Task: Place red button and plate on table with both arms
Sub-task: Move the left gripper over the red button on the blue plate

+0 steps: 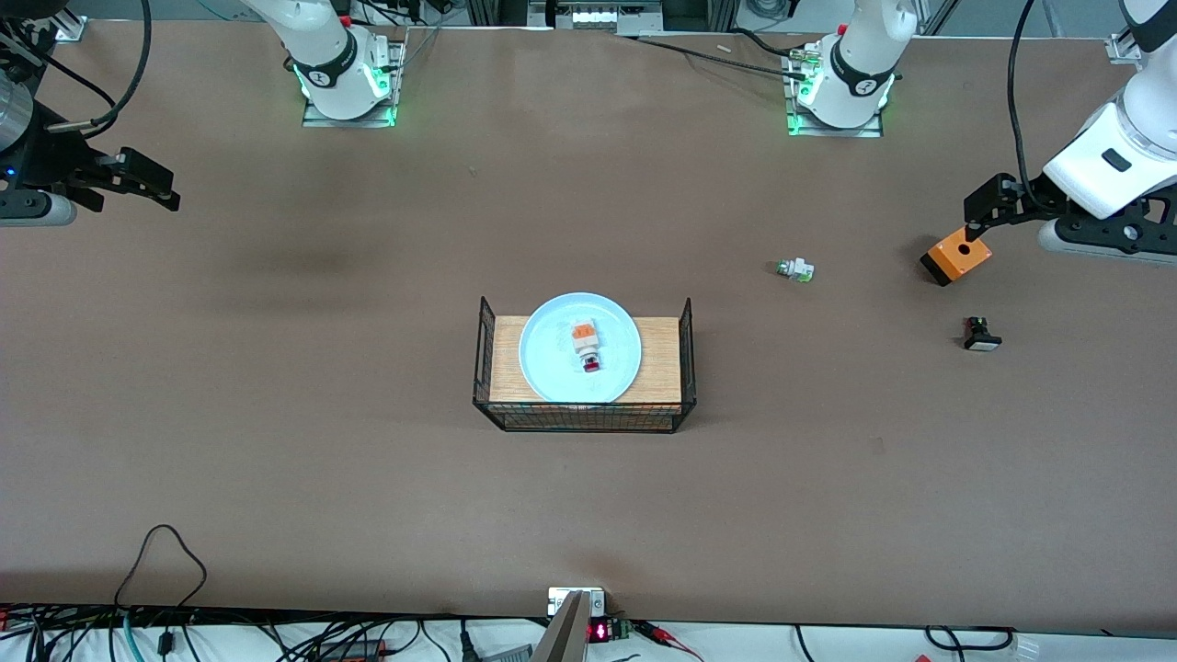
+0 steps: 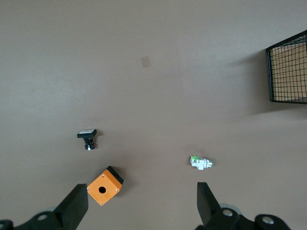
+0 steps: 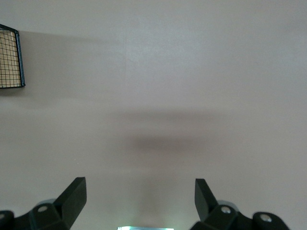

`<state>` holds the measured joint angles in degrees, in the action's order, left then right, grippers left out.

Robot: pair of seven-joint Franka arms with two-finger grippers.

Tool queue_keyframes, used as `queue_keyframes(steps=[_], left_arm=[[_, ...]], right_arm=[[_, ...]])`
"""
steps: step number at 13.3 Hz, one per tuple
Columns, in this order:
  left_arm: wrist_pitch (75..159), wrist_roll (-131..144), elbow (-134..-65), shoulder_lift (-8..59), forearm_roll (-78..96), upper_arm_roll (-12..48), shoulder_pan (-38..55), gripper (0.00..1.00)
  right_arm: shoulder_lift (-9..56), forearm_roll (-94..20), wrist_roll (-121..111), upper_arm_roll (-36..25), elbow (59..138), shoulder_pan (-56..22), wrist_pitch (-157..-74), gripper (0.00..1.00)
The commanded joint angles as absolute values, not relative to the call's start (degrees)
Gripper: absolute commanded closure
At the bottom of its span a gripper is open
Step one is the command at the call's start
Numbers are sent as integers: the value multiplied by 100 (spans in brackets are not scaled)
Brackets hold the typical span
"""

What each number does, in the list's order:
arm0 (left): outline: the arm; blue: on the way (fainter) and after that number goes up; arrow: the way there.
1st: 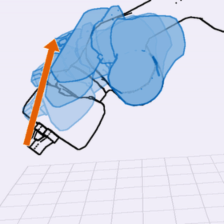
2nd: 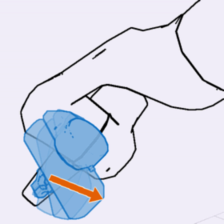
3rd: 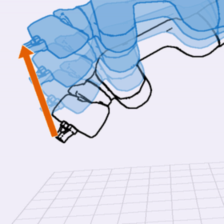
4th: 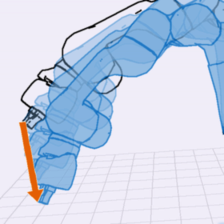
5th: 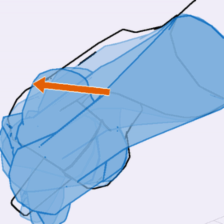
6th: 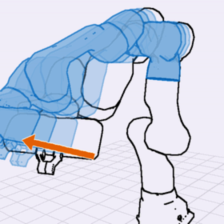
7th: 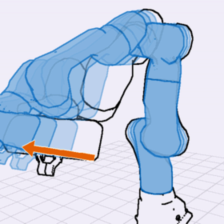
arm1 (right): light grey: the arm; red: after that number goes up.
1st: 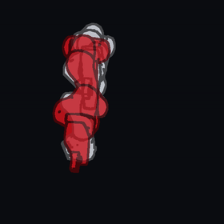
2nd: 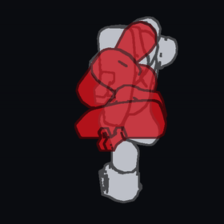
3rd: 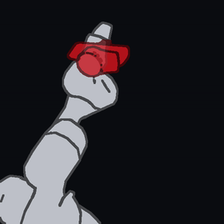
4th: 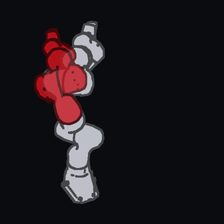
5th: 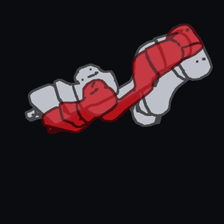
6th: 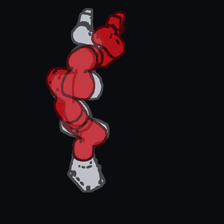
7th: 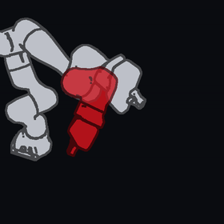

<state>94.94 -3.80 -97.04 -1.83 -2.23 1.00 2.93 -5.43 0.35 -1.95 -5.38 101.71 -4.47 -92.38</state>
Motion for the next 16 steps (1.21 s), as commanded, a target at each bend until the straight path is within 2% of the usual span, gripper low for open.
queue_keyframes(steps=[1, 7, 11, 13, 16], left_arm=[[9396, -475, -9729, -290, -290, 18, 378, 0], [9387, -370, -9729, -308, -167, 149, 526, 0], [9439, 1112, -9765, -2, 325, 202, 1525, 0], [9858, 2279, -9729, 350, 447, 289, 2054, 0], [10860, 3617, -9703, 807, 518, 728, 2355, 0]], right_arm=[[-606, 114, -255, -527, 10213, -440, -9281, 0], [-606, 114, -255, -527, 10213, -448, -9290, 0], [-606, 114, -255, -527, 10213, -439, -9290, 0], [-606, 114, -255, -527, 10213, -439, -9299, 0], [-598, 114, -255, -527, 10213, -439, -9334, 0]])
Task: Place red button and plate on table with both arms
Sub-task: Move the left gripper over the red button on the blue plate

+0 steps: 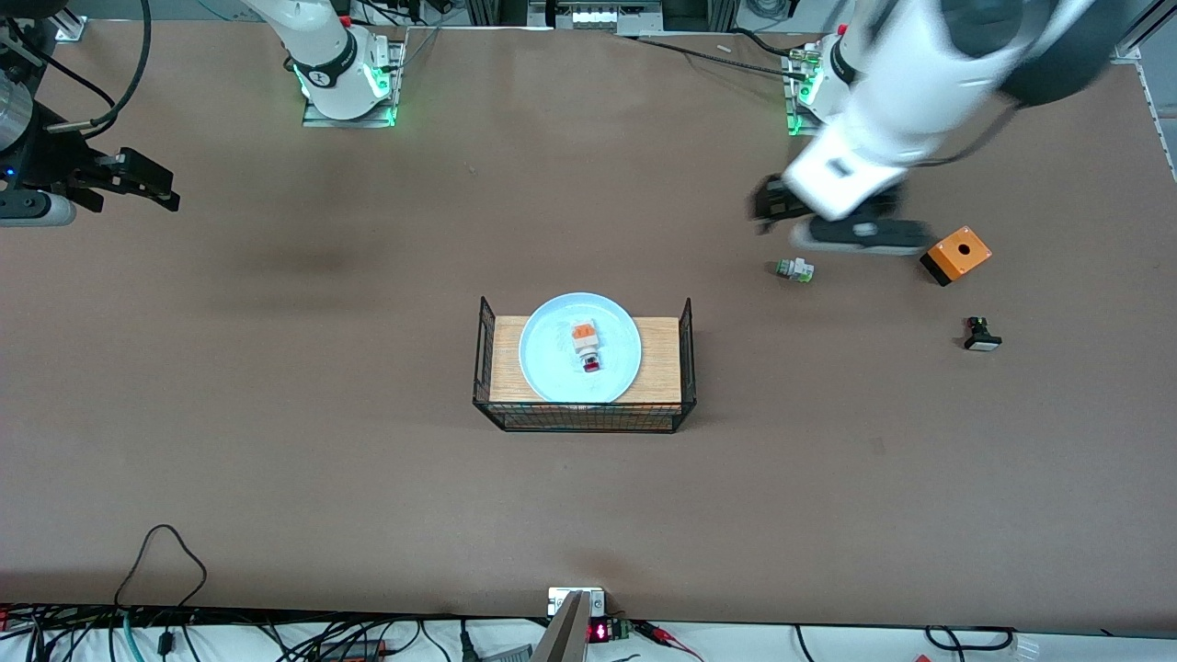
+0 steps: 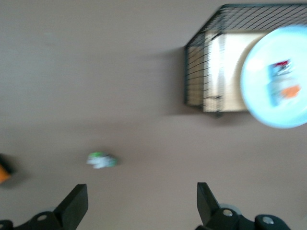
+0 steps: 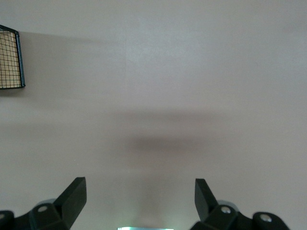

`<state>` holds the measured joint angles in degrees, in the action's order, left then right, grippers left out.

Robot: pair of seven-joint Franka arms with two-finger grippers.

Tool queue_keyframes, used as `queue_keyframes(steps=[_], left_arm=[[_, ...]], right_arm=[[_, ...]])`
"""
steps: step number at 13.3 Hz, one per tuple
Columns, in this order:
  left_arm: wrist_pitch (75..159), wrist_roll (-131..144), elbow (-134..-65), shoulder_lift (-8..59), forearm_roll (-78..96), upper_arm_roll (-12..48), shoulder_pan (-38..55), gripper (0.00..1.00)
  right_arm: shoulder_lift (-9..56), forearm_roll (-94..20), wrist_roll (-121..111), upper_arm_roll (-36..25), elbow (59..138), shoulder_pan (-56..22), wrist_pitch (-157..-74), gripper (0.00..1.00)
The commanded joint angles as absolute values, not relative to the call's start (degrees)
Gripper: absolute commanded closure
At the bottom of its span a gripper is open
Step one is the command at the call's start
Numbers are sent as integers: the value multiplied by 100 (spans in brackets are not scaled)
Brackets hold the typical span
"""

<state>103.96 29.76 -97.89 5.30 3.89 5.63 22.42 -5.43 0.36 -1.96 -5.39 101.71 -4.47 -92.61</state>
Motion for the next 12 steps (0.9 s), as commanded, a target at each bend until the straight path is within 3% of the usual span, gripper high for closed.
queue_keyframes(steps=[1, 6, 9, 12], left_arm=[[11142, 3995, -9607, 974, 519, 773, 2503, 0], [12380, 5060, -8641, 2142, 842, 773, 3260, 0], [13513, 6024, -8622, 2591, 792, 765, 3558, 0], [13641, 6574, -8622, 3031, -707, 694, 3762, 0]], right_arm=[[-598, 114, -255, -527, 10213, -439, -9343, 0], [-519, 106, -229, -527, 10204, -431, -9369, 0], [-466, 44, -229, -545, 10204, -404, -9439, 0], [-405, 26, -211, -545, 10204, -396, -9580, 0]])
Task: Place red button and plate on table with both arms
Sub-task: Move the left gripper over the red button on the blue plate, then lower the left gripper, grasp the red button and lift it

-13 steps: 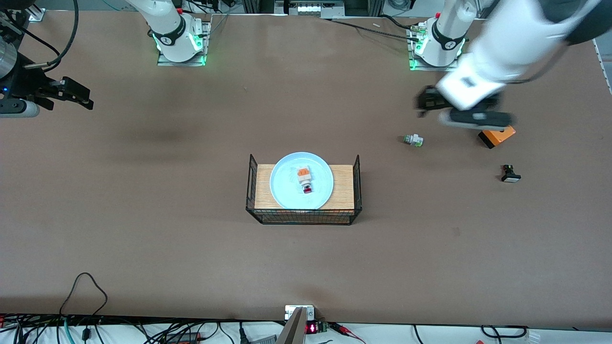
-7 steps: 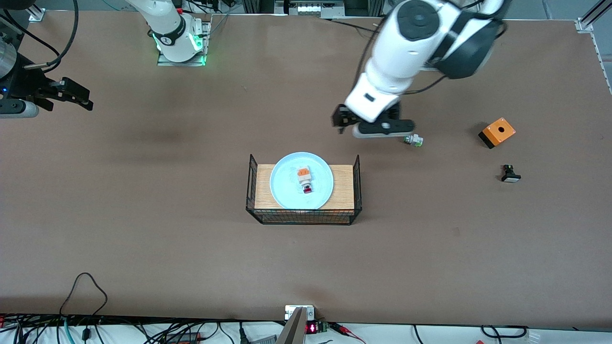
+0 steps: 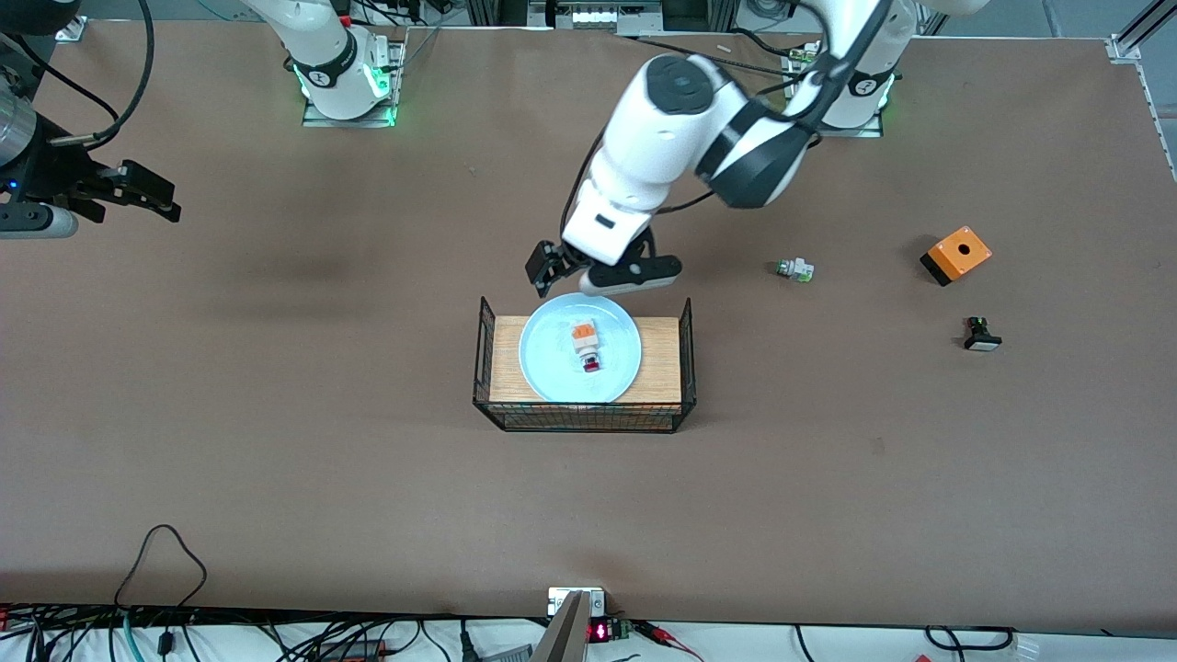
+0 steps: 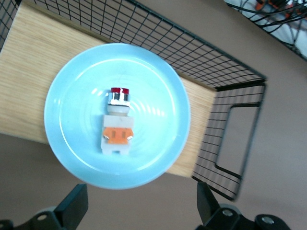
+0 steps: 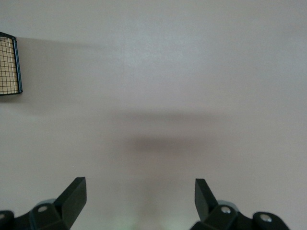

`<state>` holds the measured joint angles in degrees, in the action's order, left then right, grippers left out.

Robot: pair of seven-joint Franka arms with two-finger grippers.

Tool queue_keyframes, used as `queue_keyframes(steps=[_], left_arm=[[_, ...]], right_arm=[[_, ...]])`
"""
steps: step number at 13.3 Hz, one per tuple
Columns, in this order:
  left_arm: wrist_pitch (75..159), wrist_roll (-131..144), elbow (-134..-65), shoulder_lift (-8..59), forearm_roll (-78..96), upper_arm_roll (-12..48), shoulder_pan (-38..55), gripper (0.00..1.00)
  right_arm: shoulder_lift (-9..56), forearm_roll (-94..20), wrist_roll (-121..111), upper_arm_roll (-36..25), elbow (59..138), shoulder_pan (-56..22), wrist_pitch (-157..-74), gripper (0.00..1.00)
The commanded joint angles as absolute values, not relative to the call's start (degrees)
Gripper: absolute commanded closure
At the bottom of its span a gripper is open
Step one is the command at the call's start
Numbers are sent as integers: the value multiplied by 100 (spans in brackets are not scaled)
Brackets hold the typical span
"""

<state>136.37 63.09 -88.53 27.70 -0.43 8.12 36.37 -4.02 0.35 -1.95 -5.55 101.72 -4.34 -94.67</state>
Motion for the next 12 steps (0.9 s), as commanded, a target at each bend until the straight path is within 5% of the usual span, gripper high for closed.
queue_keyframes(steps=[1, 7, 10, 12], left_arm=[[13641, 6687, -8613, 3137, -964, 686, 3779, 0], [13711, 7479, -8464, 3506, -2512, 703, 3788, 0], [13728, 7523, -8411, 3621, -2593, 703, 3797, 9], [13842, 7523, -8420, 3630, -2610, 703, 3832, 26]], right_arm=[[-396, 9, -211, -545, 10204, -396, -9589, 0], [-352, -97, -167, -545, 10160, -396, -9606, 0], [-343, -88, -167, -545, 10169, -396, -9598, 0], [-334, -97, -167, -545, 10160, -396, -9606, 0]])
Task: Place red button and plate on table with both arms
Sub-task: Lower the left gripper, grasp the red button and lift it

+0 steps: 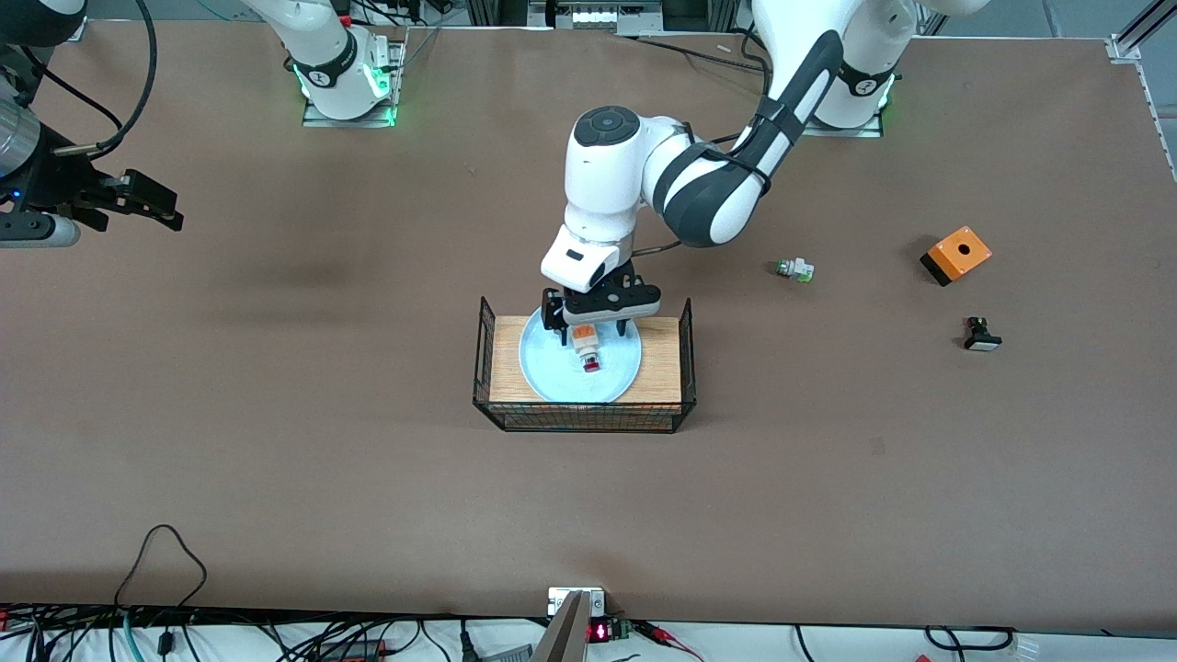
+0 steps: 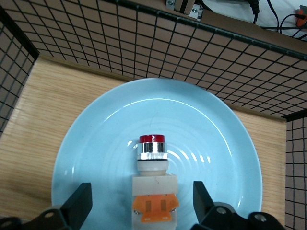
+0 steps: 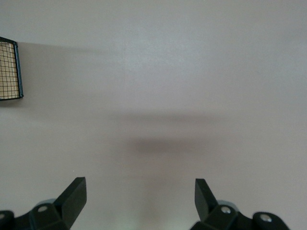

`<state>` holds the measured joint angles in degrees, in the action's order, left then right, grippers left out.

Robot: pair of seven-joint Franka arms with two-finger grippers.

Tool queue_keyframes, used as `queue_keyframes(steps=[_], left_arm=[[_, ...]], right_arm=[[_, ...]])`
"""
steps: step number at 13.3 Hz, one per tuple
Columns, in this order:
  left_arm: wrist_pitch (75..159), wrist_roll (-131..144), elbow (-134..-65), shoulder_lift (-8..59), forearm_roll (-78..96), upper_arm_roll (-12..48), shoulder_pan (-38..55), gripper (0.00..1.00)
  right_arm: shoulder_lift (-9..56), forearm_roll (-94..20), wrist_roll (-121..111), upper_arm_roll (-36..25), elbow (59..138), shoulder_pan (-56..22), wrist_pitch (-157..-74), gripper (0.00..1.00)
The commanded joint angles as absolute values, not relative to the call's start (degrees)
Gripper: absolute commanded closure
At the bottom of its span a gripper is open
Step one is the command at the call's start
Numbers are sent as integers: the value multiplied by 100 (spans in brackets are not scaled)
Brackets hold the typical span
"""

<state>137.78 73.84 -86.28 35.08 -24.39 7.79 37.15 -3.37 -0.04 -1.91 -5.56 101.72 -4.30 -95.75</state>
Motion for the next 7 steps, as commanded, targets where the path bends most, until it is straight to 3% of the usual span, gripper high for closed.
queue_keyframes(steps=[1, 3, 7], left_arm=[[13886, 7523, -8420, 3639, -2593, 712, 3806, 32], [13975, 7523, -8437, 3639, -2610, 712, 3788, 50], [13975, 7506, -8481, 3630, -2628, 712, 3788, 58]], right_arm=[[-308, -97, -167, -554, 10151, -378, -9598, 0], [-247, -88, -158, -554, 10012, -369, -9571, 0], [-97, -88, -158, -562, 9888, -387, -9536, 0]])
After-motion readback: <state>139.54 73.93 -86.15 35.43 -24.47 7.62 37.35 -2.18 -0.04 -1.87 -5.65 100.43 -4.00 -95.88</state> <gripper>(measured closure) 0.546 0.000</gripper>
